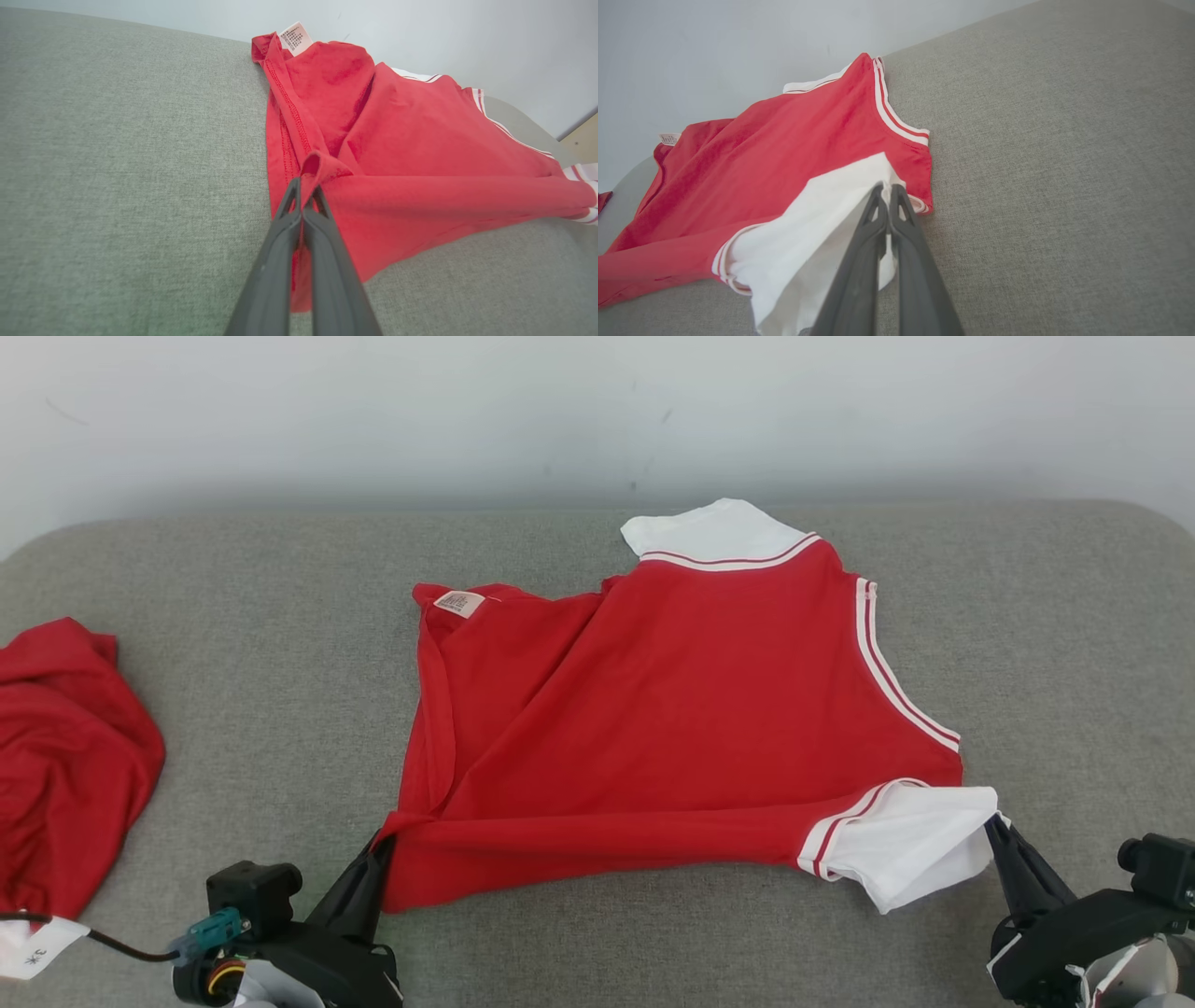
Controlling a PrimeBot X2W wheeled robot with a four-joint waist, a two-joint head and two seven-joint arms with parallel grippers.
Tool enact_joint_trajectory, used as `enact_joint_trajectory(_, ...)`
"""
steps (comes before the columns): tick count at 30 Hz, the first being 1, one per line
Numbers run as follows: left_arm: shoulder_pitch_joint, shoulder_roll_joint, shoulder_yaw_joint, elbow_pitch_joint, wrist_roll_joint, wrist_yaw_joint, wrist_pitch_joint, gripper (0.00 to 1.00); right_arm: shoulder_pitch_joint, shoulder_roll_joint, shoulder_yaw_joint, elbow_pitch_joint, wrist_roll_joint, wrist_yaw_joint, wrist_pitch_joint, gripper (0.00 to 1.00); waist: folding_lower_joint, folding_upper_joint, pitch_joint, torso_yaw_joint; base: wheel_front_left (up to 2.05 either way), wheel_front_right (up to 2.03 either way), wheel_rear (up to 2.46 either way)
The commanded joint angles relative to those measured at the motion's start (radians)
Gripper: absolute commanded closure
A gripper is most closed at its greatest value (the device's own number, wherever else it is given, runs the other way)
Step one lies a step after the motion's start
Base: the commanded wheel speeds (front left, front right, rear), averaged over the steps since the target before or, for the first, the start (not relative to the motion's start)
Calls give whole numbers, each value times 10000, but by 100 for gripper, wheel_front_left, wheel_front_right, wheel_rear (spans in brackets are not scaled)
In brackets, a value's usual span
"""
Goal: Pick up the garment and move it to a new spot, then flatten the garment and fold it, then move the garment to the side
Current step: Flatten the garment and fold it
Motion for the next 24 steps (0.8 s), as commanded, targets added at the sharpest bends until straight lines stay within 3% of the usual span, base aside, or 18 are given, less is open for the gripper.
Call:
enact_joint_trajectory(1,156,-33,54,-50,63,15,-32,100,12,-31,52,57,85,16,-112,100,-1,-1,-51,15,0,0,0)
enact_joint_trajectory(9,275,-45,-17,-205,389,12,-34,100,6,36,197,345,84,17,-522,100,-1,-1,-265,45,0,0,0)
enact_joint_trajectory(24,-948,-322,-23,484,1160,11,-36,100,-1063,63,724,1146,-276,17,-1234,100,-1,-1,-48,-254,0,0,0)
